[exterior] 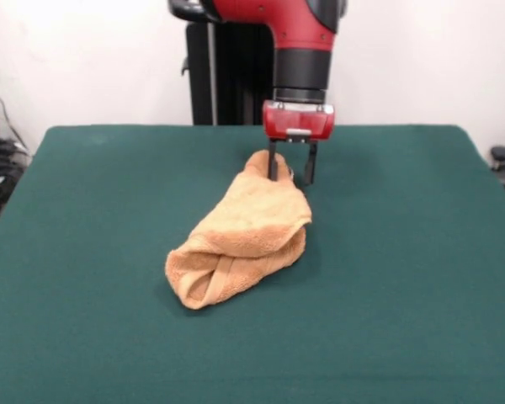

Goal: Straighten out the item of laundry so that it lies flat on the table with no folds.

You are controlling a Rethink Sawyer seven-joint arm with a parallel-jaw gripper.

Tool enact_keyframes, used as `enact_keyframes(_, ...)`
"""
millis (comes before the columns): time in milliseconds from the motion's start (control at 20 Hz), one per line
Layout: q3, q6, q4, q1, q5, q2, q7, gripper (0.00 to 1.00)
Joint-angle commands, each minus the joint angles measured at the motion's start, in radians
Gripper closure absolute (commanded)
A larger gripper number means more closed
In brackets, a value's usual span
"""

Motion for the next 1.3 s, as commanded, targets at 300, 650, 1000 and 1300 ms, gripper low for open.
enact_keyframes(300, 0.064, 0.204, -0.030, -0.148, -0.070, -0.117, 0.174, 0.00)
enact_keyframes(650, 0.059, 0.209, -0.046, -0.188, -0.131, -0.127, 0.161, 0.00)
enact_keyframes(1000, 0.050, 0.154, -0.062, -0.172, -0.129, -0.089, 0.179, 0.00)
enact_keyframes(1300, 0.043, 0.149, -0.056, -0.166, -0.126, -0.095, 0.180, 0.00)
